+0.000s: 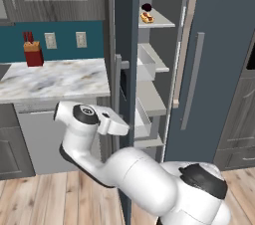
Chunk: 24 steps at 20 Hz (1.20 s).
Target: Store the hot dog in the freezer for long-term storage. Close the freezer door after placing the cooked food.
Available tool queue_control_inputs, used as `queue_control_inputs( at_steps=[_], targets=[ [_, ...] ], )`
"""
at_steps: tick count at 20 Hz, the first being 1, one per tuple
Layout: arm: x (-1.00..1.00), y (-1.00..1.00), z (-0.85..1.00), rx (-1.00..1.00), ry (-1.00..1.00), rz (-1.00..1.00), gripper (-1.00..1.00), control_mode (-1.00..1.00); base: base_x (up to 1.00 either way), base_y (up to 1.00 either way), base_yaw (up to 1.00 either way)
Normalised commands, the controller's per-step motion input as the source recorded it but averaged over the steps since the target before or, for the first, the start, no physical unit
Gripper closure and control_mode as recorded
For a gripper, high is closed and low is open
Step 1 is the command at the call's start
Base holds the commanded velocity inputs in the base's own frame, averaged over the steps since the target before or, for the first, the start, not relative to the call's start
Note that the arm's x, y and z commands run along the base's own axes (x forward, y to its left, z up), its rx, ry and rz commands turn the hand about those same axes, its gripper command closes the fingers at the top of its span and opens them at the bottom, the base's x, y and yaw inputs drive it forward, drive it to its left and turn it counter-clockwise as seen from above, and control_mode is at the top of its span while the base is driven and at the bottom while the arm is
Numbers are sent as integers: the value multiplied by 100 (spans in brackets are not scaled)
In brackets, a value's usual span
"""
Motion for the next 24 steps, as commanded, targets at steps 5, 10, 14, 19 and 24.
queue_control_inputs(
  at_steps=[5,10,14,19,24],
  targets=[
    [41,0,0,-13,-3,0,-100,-100,0,0,0],
    [39,1,0,-12,-2,0,-100,-100,0,0,0],
    [38,0,0,-12,0,0,-100,-100,0,0,0],
    [35,0,0,-12,0,0,-100,-100,0,0,0],
    [36,0,0,-11,0,0,-100,-100,0,0,0]
  ],
)
